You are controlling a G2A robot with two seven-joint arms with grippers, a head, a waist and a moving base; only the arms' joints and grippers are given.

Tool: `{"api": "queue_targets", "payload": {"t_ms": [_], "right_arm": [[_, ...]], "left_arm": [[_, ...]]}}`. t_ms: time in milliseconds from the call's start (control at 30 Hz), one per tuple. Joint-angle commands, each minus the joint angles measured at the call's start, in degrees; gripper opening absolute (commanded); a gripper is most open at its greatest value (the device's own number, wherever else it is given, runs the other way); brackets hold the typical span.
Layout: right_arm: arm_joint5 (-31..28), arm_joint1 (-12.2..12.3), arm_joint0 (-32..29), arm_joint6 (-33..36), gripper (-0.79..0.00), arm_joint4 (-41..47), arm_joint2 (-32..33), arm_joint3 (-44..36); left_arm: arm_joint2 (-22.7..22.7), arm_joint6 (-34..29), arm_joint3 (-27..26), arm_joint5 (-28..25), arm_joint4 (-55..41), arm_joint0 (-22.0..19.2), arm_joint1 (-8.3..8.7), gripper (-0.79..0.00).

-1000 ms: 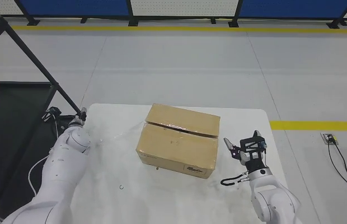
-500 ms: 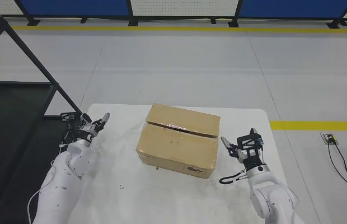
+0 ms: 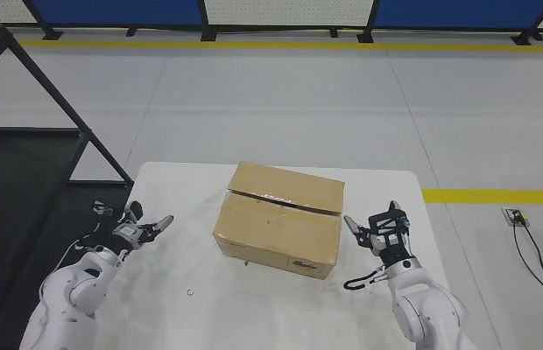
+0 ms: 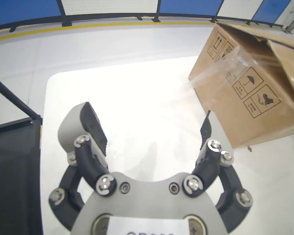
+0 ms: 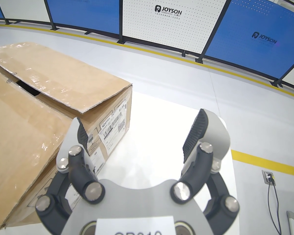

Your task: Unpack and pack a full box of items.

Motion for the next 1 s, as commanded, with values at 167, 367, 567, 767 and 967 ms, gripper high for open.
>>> {"api": "queue_targets", "payload": {"t_ms": [167,367,567,767,967], "right_arm": [[0.05,-0.01,0.0,-0.05,0.0,0.04,0.0,0.01],[-3.91,0.17,-0.54,1.77,0.0,7.18,2.16,-0.31],[-10.77,0.6,-0.48,6.19,0.0,17.84,5.58,0.16],[-10.77,0.6,-0.48,6.19,0.0,17.84,5.58,0.16],[-11.52,0.61,-0.63,6.41,0.0,20.09,5.66,0.3]], "left_arm": [[1.26,-0.45,-0.91,-1.25,-0.16,0.67,-0.17,0.0],[4.74,-1.15,-6.07,-2.73,-0.63,2.53,-0.39,0.0],[8.87,-0.55,-8.48,1.34,1.98,2.04,-0.89,0.0],[11.19,0.02,-8.62,2.12,3.77,1.41,-1.01,0.0],[12.39,0.45,-9.41,3.03,5.02,1.78,-0.98,0.0]]}}
